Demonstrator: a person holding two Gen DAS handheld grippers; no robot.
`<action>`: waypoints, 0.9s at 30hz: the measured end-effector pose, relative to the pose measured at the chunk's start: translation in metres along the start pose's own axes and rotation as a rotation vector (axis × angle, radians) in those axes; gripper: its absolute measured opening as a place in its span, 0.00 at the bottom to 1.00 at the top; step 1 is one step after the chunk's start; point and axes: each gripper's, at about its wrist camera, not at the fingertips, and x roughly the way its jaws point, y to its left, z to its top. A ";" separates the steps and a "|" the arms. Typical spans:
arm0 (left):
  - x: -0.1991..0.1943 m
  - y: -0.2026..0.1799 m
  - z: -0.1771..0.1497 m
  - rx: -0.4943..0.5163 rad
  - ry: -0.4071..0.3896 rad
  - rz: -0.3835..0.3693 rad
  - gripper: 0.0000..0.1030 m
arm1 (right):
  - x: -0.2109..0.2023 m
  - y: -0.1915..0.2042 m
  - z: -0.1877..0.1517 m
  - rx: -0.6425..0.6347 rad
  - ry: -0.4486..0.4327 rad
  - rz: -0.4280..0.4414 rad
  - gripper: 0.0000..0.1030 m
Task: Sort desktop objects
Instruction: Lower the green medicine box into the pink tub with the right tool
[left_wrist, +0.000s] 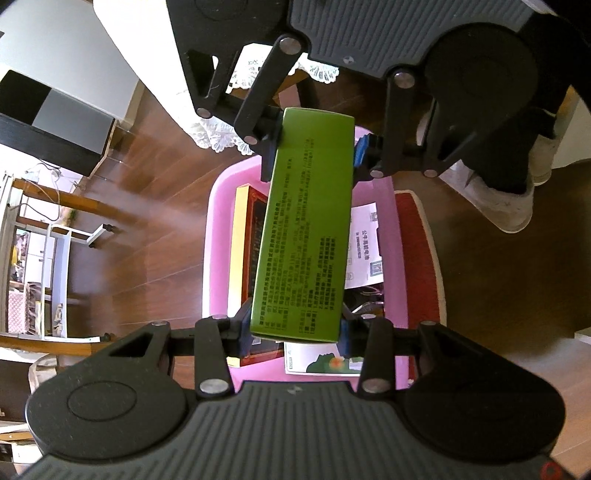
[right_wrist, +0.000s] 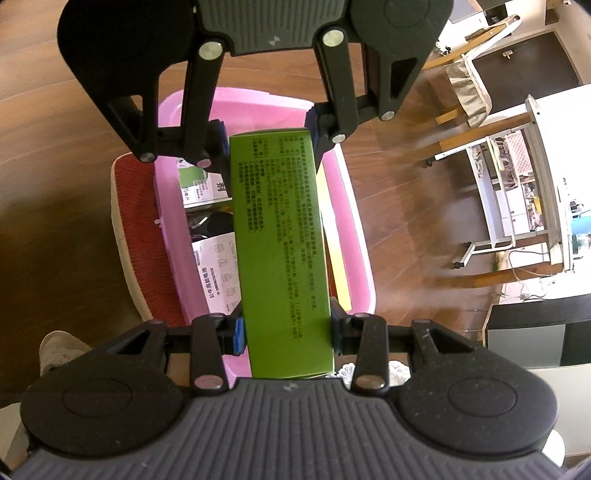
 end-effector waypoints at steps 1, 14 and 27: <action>0.003 0.000 0.000 0.001 0.002 -0.001 0.45 | 0.003 0.000 0.000 -0.001 0.000 0.000 0.35; 0.039 -0.007 -0.004 -0.003 -0.008 -0.017 0.45 | 0.031 0.010 -0.007 0.000 0.005 0.014 0.35; 0.051 0.003 -0.011 -0.072 -0.014 -0.052 0.45 | 0.042 0.006 -0.006 0.003 0.003 0.022 0.37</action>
